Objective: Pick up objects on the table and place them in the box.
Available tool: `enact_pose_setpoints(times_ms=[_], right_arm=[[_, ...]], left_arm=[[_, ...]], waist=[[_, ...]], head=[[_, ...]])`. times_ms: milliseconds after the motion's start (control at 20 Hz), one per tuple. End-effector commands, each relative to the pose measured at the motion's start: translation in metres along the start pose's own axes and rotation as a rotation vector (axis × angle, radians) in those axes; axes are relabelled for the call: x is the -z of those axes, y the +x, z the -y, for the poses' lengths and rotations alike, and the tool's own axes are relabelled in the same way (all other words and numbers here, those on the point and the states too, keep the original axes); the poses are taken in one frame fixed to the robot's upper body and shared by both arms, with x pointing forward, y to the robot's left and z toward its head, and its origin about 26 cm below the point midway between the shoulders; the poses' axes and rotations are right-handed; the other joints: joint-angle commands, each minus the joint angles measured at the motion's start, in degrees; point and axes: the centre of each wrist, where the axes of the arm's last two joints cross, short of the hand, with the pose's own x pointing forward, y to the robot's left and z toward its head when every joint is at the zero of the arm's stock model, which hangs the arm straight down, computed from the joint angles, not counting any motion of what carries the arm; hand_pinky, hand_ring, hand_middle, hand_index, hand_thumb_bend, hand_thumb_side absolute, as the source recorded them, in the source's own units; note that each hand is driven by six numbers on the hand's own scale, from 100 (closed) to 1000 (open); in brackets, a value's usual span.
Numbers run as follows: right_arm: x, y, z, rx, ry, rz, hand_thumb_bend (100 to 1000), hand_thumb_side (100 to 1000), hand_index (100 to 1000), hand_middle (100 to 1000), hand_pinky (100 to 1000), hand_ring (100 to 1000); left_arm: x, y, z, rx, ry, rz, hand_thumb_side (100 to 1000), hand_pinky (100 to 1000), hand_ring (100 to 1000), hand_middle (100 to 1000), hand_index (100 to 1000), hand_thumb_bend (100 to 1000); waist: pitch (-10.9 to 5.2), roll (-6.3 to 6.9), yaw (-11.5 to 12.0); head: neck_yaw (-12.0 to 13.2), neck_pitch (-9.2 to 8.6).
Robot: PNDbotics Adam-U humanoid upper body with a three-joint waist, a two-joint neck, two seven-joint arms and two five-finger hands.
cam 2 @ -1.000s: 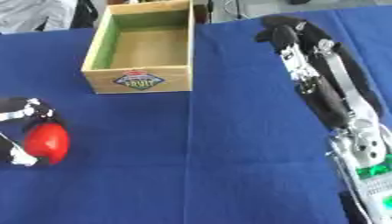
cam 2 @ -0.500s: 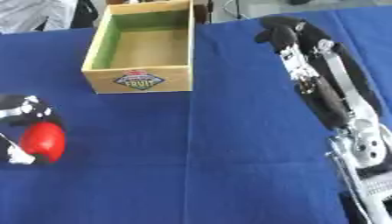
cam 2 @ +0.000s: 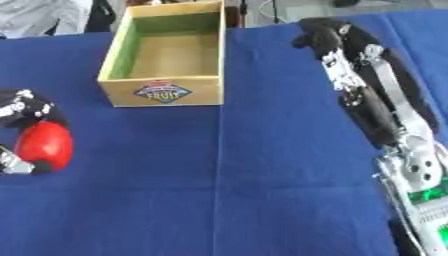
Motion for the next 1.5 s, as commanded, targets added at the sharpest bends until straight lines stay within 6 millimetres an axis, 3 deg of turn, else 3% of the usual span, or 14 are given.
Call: enact_pose_setpoints(times_ms=[50,350,750,1500], right_arm=[[0.003,0.007,0.006,-0.019,-0.004,0.028,100,833,825,667,916,834],[0.002,0.007,0.007,-0.024,0.001,0.027,100,832,825,666,917,834],[0.002,0.008,0.007,-0.026,0.013,0.025,100,828,826,666,921,835],[0.01,0.014,0.004,-0.016,0.052,0.065,100,813,826,664,924,835]], left_arm=[[-0.016,0.007,-0.038,0.16,-0.076,0.096,447,100,246,357,560,263],[-0.021,0.015,-0.066,0.208,0.006,0.106,470,100,242,355,557,252],[-0.013,0.018,-0.101,0.254,0.14,0.108,500,100,243,357,544,249],[0.019,-0.012,-0.128,0.261,0.51,0.021,511,100,219,356,535,266]], waist=[[-1.5,0.2,0.2],[-1.31,0.75,0.1],[-0.88,1.39,-0.7],[0.64,3.4,-5.0]], head=[[0.1,0.21],[0.2,0.16],[0.7,-0.54],[4.1,-2.63]])
